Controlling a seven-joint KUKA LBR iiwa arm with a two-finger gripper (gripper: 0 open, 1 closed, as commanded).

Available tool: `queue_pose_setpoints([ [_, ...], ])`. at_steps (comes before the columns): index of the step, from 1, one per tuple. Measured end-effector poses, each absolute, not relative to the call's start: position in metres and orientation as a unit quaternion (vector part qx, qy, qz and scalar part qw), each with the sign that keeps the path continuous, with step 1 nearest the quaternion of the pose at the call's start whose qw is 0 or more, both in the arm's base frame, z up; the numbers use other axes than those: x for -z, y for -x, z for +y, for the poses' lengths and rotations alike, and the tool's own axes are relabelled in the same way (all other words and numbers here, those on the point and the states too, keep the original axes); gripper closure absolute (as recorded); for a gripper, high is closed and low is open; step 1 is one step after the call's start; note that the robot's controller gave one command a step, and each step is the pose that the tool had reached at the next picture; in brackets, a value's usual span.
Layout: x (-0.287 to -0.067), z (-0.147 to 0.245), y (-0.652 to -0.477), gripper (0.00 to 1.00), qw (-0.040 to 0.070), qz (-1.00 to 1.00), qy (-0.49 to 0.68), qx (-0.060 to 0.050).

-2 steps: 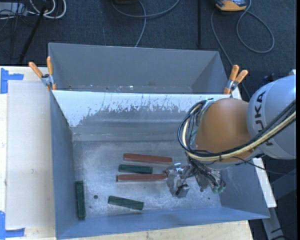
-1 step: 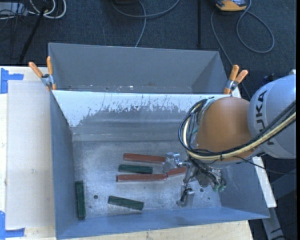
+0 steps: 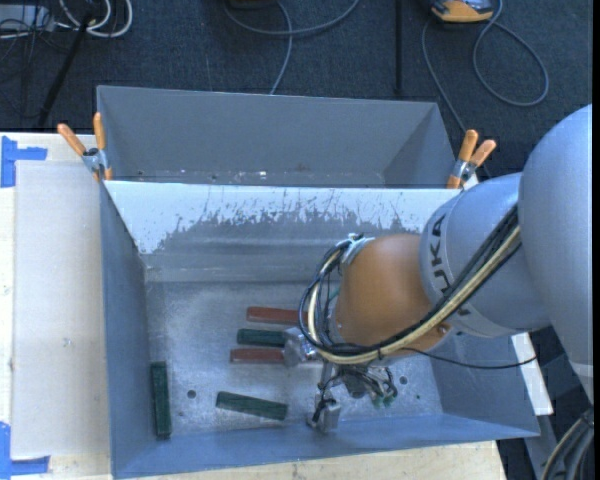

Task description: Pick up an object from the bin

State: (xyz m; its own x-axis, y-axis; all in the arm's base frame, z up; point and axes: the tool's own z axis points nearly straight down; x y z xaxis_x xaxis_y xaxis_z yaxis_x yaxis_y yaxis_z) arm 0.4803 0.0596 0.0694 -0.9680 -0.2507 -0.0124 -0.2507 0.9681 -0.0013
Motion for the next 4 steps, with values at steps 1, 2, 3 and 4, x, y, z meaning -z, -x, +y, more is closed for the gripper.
queue_pose_setpoints([
  [1,-0.071,0.13,-0.487,0.0,0.004,0.978,0.209,-0.001],
  [2,-0.07,0.128,-0.485,1.0,0.0,0.978,0.209,0.0],
  [3,-0.071,0.129,-0.487,0.0,0.005,0.978,0.209,0.0],
  [4,-0.073,0.189,-0.478,0.0,0.01,0.944,0.33,0.0],
])
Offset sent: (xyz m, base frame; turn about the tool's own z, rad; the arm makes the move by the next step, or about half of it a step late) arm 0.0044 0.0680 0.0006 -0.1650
